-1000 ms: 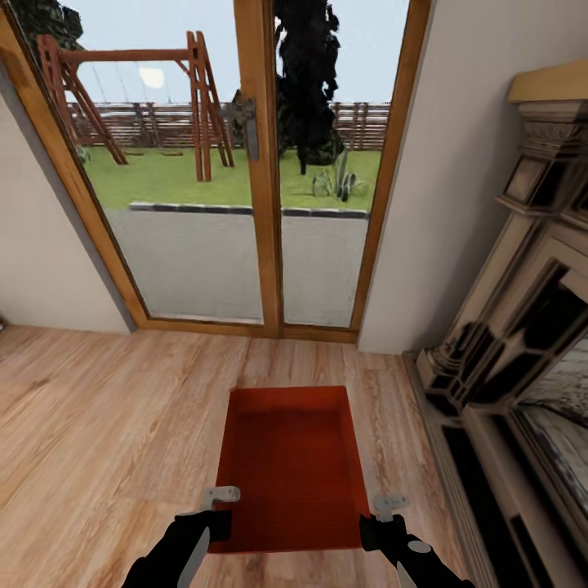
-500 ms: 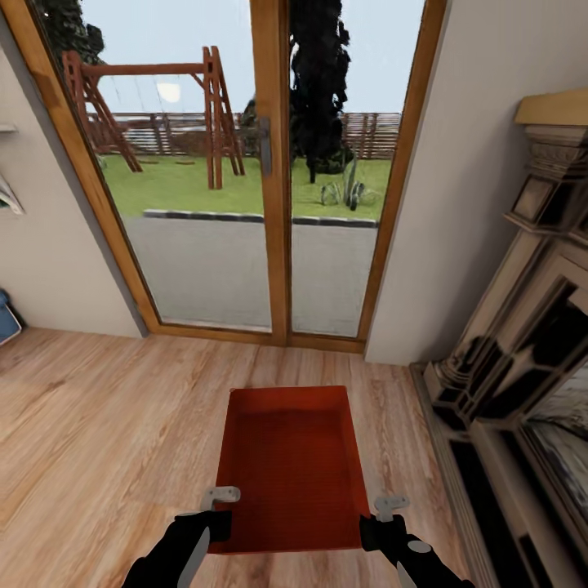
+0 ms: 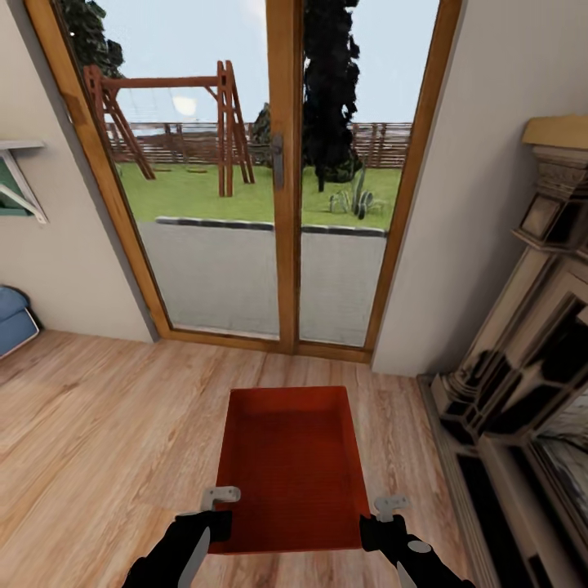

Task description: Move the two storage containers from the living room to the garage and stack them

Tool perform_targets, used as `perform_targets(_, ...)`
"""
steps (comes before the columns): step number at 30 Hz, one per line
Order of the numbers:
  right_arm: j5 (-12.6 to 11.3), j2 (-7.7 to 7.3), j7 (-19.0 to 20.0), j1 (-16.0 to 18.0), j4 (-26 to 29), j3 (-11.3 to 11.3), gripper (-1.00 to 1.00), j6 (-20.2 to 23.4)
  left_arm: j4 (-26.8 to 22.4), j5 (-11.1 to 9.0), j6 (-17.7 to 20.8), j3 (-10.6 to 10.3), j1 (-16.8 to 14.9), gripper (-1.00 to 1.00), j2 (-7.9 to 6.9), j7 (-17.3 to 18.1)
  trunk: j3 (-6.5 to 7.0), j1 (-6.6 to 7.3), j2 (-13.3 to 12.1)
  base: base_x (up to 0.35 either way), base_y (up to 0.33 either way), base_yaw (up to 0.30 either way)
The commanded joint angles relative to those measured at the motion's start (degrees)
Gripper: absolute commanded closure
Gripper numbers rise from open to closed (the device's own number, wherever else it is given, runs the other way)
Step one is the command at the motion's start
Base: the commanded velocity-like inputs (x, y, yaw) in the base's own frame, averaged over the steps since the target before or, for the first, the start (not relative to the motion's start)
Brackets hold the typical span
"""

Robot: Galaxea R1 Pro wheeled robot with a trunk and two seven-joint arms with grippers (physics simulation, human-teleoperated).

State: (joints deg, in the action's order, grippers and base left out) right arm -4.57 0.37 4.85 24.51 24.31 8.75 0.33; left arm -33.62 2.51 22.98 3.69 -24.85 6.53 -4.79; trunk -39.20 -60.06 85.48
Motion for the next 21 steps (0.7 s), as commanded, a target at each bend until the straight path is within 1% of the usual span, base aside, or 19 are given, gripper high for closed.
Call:
perform_targets(1, -0.44, -0.02, 0.07, 0.01, -0.05, 0.39, 1.0, 0.03, -0.13, 0.65, 0.32, 0.27, -0.02, 1.0, 0.12, -0.25, 0.23, 0.23, -0.39, 0.0, 0.0, 0.09)
perform_targets(8, -0.36, 0.3, 0.07, 0.01, -0.56, 0.39, 1.0, 0.02, -0.13, 0.58, 0.31, 0.27, -0.02, 1.0, 0.15, -0.24, 2.13, 1.77, -3.2, 0.0, 0.0, 0.09)
perform_targets(21, -0.27, 0.33, 0.07, 0.01, -0.65, 0.39, 1.0, 0.09, -0.05, 0.57, 0.31, 0.27, -0.02, 1.0, 0.18, -0.22, 5.66, 4.62, -8.41, 0.0, 0.0, 0.091)
